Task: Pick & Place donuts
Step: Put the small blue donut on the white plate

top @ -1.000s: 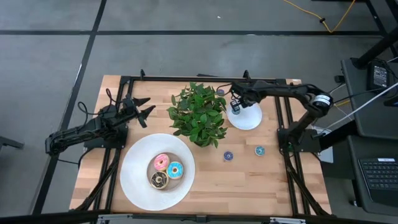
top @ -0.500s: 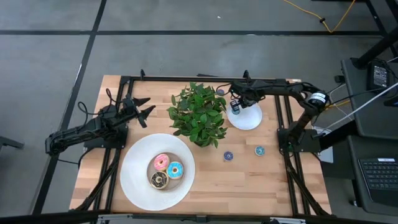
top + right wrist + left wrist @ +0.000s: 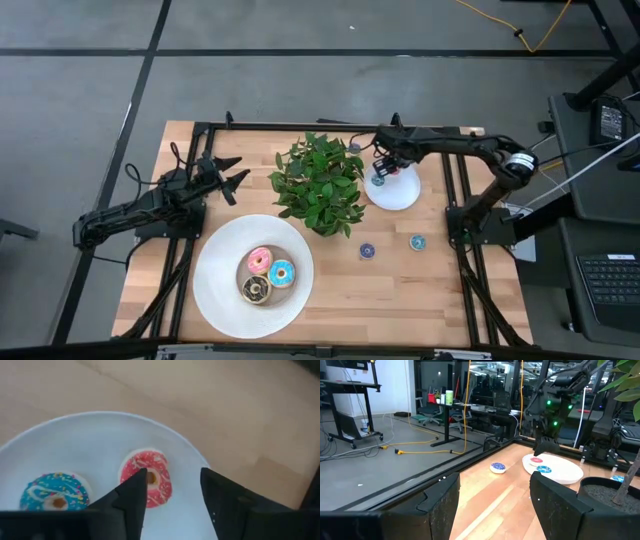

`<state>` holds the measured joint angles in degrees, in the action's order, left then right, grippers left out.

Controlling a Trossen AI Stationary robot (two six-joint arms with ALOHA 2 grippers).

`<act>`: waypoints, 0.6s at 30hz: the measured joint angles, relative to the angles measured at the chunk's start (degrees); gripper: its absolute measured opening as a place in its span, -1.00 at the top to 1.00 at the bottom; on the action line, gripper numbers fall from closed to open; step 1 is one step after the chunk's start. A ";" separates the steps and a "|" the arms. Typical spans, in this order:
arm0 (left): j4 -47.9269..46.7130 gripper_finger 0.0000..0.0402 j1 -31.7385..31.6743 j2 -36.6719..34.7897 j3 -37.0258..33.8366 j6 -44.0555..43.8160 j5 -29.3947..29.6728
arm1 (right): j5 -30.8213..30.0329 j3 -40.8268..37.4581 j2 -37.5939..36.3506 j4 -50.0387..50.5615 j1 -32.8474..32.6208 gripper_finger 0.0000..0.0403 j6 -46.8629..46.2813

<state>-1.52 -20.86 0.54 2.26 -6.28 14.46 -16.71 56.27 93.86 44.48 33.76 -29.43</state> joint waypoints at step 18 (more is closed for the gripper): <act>0.02 -0.16 0.00 -0.01 0.00 0.00 0.00 | 4.76 -5.54 -17.98 17.46 -13.40 0.06 -13.93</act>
<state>-1.50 -20.86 0.52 2.26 -6.28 14.46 -11.95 50.73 75.88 61.94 20.36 -43.36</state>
